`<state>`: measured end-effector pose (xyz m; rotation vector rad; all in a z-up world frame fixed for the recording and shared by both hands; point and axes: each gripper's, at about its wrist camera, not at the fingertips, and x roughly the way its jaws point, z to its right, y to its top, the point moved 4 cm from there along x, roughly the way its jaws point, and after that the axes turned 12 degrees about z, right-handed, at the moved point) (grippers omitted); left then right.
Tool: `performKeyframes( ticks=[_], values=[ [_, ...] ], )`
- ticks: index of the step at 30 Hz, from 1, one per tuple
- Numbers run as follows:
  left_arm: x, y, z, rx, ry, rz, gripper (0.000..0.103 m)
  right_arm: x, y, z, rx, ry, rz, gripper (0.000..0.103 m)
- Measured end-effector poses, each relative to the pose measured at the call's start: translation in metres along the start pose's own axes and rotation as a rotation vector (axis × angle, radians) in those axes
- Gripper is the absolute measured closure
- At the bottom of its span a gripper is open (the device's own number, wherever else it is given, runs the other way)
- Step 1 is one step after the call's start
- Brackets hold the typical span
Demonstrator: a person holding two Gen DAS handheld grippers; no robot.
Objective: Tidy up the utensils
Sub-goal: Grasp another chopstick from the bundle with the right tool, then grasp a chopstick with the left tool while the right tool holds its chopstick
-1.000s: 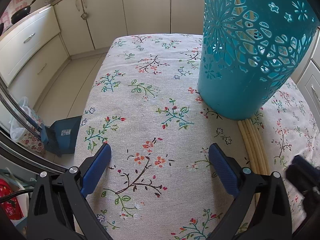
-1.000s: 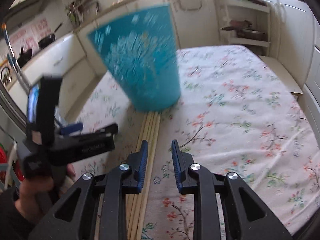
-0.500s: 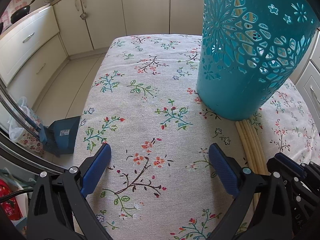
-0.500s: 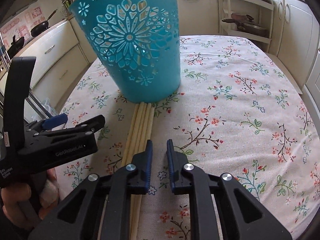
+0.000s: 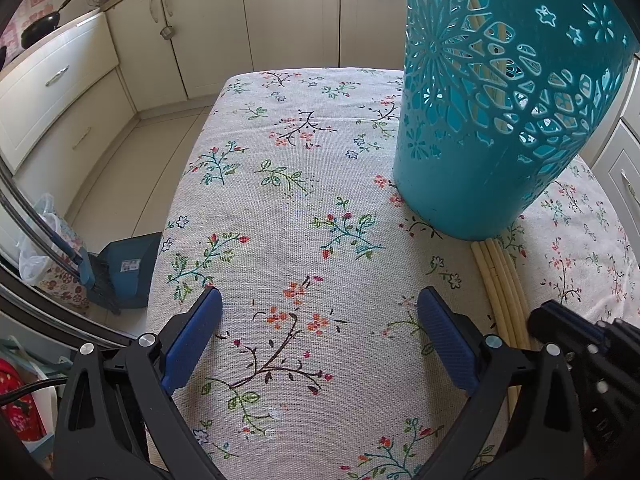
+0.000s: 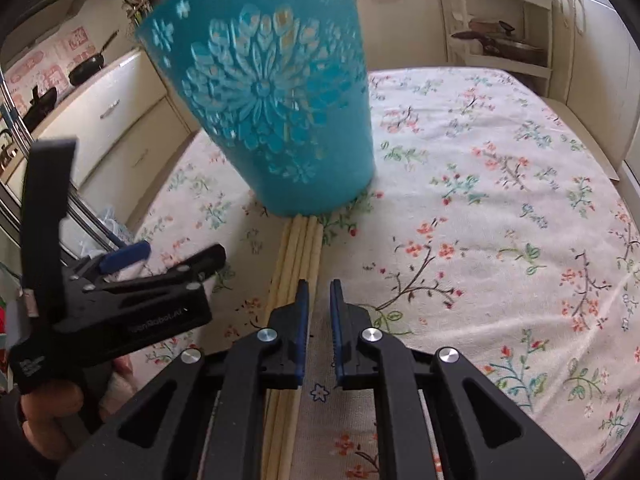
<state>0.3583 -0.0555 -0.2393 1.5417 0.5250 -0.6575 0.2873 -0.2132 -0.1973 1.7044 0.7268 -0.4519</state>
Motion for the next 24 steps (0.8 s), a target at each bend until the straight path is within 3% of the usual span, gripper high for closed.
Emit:
performKeyframes(
  ticks=[7, 11, 14, 24],
  values=[
    [-0.001, 0.000, 0.001, -0.003, -0.013, 0.003, 0.009, -0.005, -0.001, 0.004, -0.066, -0.043, -0.025, 0.096],
    [-0.013, -0.001, 0.009, 0.027, -0.102, 0.047, 0.009, -0.018, -0.006, 0.028, -0.013, -0.045, -0.004, 0.097],
    [-0.020, -0.006, 0.021, 0.036, -0.152, 0.035, 0.009, -0.023, -0.010, 0.037, 0.056, -0.006, 0.026, 0.097],
    [-0.016, -0.015, 0.038, 0.046, -0.132, -0.018, 0.009, -0.023, -0.010, 0.042, 0.123, 0.037, 0.038, 0.097]
  ],
)
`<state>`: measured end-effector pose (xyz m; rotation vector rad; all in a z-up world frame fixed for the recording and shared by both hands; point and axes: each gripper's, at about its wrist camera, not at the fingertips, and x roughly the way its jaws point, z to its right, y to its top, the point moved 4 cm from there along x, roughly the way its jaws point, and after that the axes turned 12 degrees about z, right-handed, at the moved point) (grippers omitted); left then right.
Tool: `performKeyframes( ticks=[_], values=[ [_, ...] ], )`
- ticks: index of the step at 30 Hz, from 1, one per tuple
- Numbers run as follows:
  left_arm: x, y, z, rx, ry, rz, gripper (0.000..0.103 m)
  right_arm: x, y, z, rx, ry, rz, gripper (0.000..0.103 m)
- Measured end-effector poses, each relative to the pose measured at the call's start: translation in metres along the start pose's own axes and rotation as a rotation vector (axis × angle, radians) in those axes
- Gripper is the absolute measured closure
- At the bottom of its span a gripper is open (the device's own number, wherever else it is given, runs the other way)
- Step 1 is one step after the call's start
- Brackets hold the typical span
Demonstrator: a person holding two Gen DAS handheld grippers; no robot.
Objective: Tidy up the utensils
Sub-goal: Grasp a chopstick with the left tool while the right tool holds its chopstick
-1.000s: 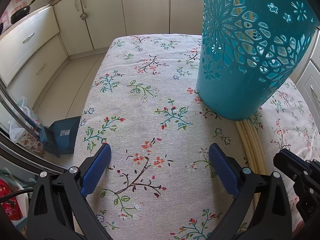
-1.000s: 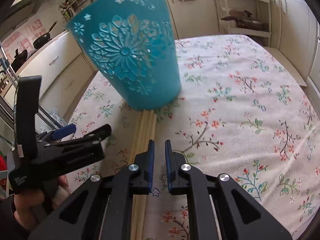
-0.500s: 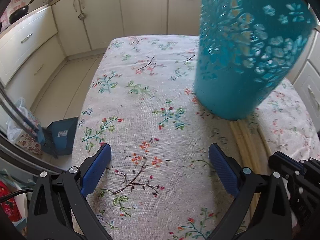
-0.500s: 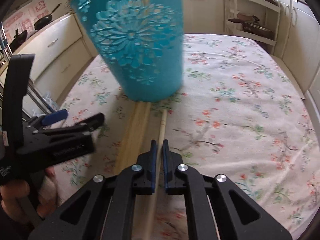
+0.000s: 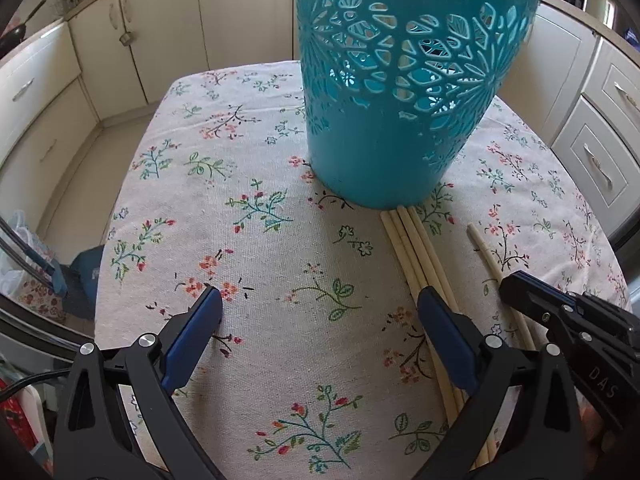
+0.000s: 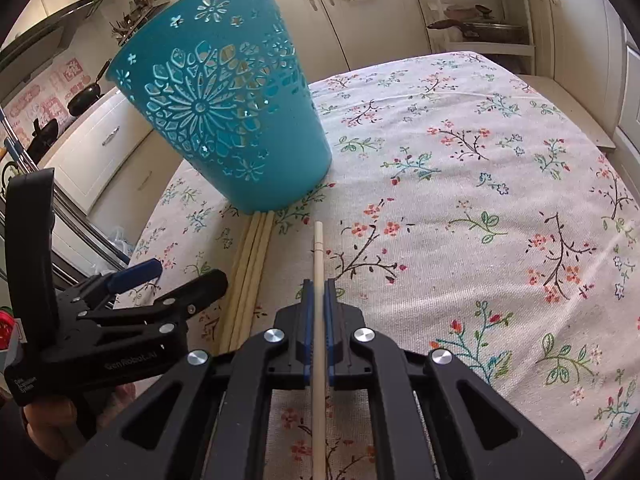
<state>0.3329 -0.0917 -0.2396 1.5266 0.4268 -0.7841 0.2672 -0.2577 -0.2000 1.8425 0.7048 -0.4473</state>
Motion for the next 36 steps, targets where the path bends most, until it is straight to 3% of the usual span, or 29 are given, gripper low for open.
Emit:
performKeyframes(
  ticks=[12, 27, 31, 33, 36],
  values=[
    [-0.001, 0.000, 0.008, -0.045, -0.003, -0.013, 0.009, 0.003, 0.004, 0.004, 0.023, 0.008, -0.017, 0.097],
    [0.009, 0.006, 0.002, -0.029, 0.107, -0.045, 0.012, 0.005, 0.007, 0.004, 0.046, -0.013, -0.039, 0.097],
    [0.007, 0.006, 0.001, 0.004, 0.080, -0.031, 0.020, 0.007, 0.007, 0.003, 0.046, -0.024, -0.045, 0.097],
    [0.008, 0.011, 0.001, 0.023, 0.056, -0.022, 0.029, 0.007, 0.007, 0.003, 0.045, -0.027, -0.044, 0.097],
    [0.011, 0.018, -0.002, 0.038, 0.021, -0.012, 0.051, 0.008, 0.007, 0.002, 0.044, -0.032, -0.042, 0.097]
  ],
)
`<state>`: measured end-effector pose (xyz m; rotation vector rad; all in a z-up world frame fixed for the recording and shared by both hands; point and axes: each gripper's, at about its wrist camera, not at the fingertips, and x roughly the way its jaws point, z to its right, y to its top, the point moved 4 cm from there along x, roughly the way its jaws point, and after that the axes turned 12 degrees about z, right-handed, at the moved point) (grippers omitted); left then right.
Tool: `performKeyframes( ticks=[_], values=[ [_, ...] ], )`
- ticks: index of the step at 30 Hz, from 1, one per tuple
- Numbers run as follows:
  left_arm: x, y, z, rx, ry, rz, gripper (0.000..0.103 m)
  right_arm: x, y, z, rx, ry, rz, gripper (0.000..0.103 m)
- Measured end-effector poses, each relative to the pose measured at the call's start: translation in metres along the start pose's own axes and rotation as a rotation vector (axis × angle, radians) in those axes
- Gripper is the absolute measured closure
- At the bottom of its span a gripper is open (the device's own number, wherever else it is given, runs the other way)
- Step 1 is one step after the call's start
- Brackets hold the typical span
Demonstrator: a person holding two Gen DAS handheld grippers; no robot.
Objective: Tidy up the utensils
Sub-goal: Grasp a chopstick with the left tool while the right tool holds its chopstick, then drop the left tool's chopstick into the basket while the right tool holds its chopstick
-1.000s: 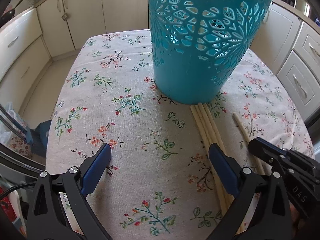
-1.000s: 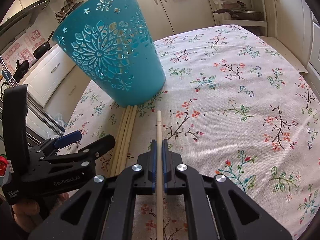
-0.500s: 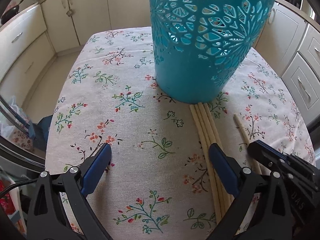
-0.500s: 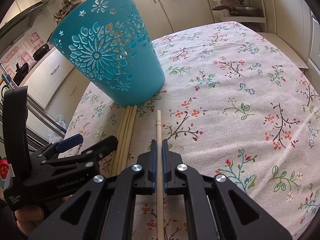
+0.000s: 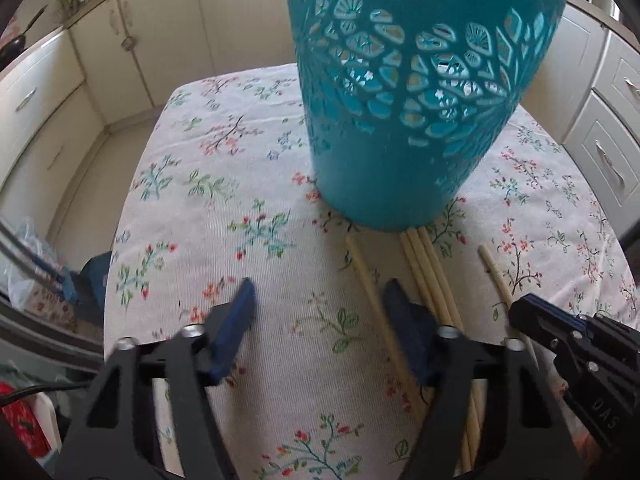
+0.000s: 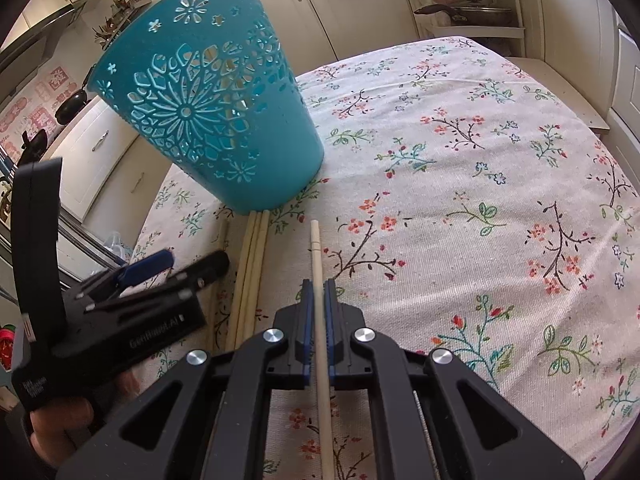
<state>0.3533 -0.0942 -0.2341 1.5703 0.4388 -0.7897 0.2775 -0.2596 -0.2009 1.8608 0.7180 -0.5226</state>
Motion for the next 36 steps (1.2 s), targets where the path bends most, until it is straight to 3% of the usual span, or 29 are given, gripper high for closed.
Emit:
performKeyframes(
  ticks=[4, 8, 16, 18, 21, 25, 30, 36],
  values=[
    [0.002, 0.005, -0.003, 0.028, -0.076, -0.014, 0.092, 0.000, 0.000, -0.002, -0.006, -0.004, 0.010, 0.097],
    [0.000, 0.004, -0.009, 0.084, -0.172, -0.058, 0.095, 0.000, 0.000, -0.002, -0.010, -0.002, 0.022, 0.097],
    [0.000, 0.004, -0.001, 0.154, -0.122, -0.085, 0.096, 0.002, 0.000, -0.004, -0.025, -0.001, 0.034, 0.097],
    [-0.005, 0.001, 0.002, 0.149, -0.160, -0.115, 0.098, 0.001, 0.000, -0.004, -0.017, 0.005, 0.033, 0.097],
    [-0.031, 0.004, 0.005, 0.161, -0.211, -0.097, 0.098, 0.001, 0.000, -0.002, -0.006, 0.014, 0.033, 0.097],
    [-0.080, 0.028, -0.002, 0.103, -0.290, -0.015, 0.098, 0.001, 0.000, -0.002, 0.001, 0.020, 0.032, 0.097],
    [-0.141, 0.096, -0.021, -0.054, -0.348, 0.186, 0.098, 0.000, 0.000, 0.002, 0.010, 0.031, 0.031, 0.097],
    [-0.168, 0.179, -0.024, -0.196, -0.271, 0.428, 0.098, 0.001, 0.001, 0.002, 0.011, 0.033, 0.034, 0.097]
  ],
)
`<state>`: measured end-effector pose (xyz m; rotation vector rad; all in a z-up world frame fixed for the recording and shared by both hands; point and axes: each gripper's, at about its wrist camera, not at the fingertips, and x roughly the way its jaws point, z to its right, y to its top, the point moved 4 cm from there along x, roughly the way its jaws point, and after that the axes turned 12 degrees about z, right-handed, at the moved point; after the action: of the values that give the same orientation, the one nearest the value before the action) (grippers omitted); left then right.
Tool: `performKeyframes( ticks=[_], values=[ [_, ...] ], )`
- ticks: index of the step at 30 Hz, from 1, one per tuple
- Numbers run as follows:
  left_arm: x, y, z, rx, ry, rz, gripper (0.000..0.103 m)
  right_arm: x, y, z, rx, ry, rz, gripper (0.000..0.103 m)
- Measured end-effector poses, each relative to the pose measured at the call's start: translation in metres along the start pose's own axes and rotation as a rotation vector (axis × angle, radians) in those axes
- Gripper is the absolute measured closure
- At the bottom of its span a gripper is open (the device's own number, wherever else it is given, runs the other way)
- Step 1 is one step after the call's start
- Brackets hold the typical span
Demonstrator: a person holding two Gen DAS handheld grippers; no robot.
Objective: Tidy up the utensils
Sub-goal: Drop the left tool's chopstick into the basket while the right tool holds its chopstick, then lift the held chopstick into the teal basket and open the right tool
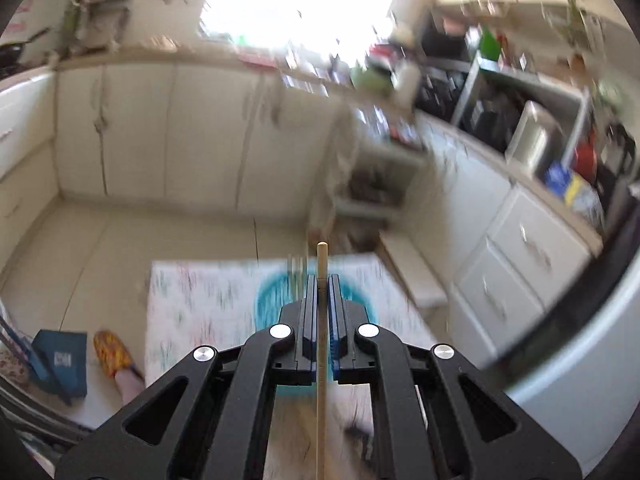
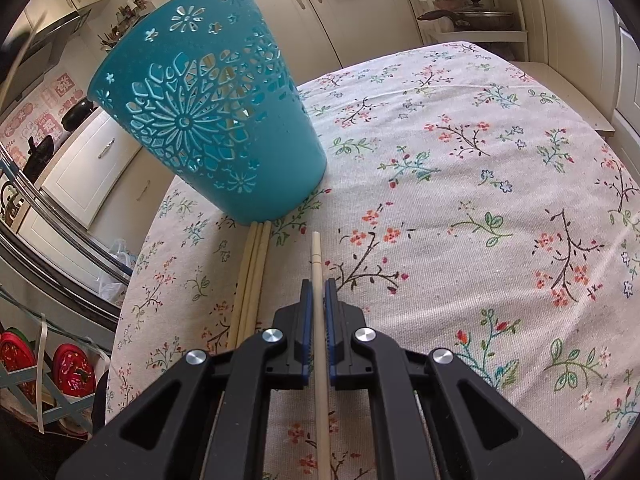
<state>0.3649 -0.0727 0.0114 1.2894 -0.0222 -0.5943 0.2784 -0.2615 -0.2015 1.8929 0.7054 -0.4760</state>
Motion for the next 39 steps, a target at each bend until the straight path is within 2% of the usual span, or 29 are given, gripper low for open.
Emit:
performKeyframes(
  ticks=[3, 6, 9, 13, 16, 18, 20, 22, 28, 32, 35, 39],
  values=[
    [0.021, 0.028, 0.004, -0.044, 0.067, 0.113, 0.098, 0.000, -0.001, 0.000, 0.000, 0.002, 0.002, 0.097],
    [0.039, 0.040, 0.011, -0.039, 0.137, 0.200, 0.098, 0.000, -0.001, 0.000, 0.001, 0.004, 0.005, 0.097],
    [0.067, 0.030, 0.017, 0.028, 0.213, 0.222, 0.098, 0.001, 0.001, 0.002, 0.008, 0.011, 0.004, 0.097],
    [0.103, -0.005, 0.020, 0.158, 0.288, 0.147, 0.098, 0.001, 0.002, 0.004, 0.014, 0.018, 0.002, 0.097],
    [0.107, -0.028, 0.010, 0.173, 0.309, 0.098, 0.097, 0.001, 0.002, 0.005, 0.009, 0.019, -0.001, 0.097],
    [0.099, -0.037, 0.002, 0.163, 0.316, 0.081, 0.090, 0.001, 0.003, 0.005, 0.006, 0.017, -0.002, 0.096],
    [0.087, -0.044, -0.007, 0.156, 0.326, 0.075, 0.072, 0.001, 0.003, 0.004, -0.001, 0.016, -0.003, 0.096],
    [0.072, -0.050, -0.013, 0.153, 0.337, 0.082, 0.062, 0.001, 0.003, 0.003, -0.009, 0.022, -0.005, 0.093],
    [0.018, -0.078, -0.045, 0.125, 0.399, 0.102, 0.044, -0.001, 0.000, -0.009, -0.107, -0.011, -0.004, 0.089],
    [0.010, -0.132, -0.073, 0.102, 0.428, -0.009, 0.041, -0.002, -0.003, -0.015, -0.169, -0.047, 0.003, 0.089],
    [0.022, -0.171, -0.086, 0.112, 0.435, -0.107, 0.041, -0.002, -0.006, -0.020, -0.246, -0.092, 0.006, 0.092],
    [0.038, -0.204, -0.096, 0.125, 0.429, -0.204, 0.040, -0.005, -0.009, -0.022, -0.299, -0.132, 0.003, 0.097]
  ],
)
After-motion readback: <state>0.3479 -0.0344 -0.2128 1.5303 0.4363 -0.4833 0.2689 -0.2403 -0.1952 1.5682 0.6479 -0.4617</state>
